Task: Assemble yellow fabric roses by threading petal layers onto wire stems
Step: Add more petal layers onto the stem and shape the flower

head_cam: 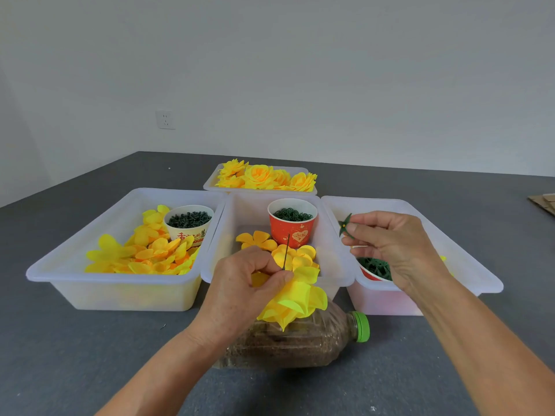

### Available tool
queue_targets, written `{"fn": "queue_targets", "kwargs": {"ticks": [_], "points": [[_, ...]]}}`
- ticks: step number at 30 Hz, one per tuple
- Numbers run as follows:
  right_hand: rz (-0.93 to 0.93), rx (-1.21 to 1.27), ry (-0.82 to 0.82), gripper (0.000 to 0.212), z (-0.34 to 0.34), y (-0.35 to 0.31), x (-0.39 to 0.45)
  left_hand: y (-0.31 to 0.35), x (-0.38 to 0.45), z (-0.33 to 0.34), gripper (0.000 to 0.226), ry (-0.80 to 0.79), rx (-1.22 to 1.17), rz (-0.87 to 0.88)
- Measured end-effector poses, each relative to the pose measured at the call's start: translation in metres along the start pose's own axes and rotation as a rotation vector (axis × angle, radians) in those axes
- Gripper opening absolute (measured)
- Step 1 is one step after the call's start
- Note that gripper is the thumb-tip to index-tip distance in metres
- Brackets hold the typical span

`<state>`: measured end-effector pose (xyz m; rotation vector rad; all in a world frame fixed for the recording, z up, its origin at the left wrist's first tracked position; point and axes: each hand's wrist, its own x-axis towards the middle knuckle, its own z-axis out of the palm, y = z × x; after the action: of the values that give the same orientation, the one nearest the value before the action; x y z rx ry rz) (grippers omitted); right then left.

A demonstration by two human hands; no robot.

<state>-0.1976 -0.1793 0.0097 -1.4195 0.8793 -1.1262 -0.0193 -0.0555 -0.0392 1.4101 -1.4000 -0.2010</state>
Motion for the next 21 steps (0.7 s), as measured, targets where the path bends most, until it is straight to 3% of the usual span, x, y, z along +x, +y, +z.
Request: {"fn": "queue_targets", "kwargs": {"ticks": [4, 11, 21], "points": [[-0.157, -0.024, -0.046, 0.016, 0.030, -0.007, -0.024, 0.002, -0.001, 0.001, 0.016, 0.008, -0.001, -0.002], [-0.432, -0.284, 0.082, 0.031, 0.062, -0.007, -0.041, 0.003, -0.001, 0.000, 0.020, 0.017, 0.018, 0.005], [-0.528, -0.314, 0.000, 0.038, 0.070, 0.001, -0.051, 0.004, 0.000, 0.001, 0.019, 0.026, 0.052, 0.025]]}}
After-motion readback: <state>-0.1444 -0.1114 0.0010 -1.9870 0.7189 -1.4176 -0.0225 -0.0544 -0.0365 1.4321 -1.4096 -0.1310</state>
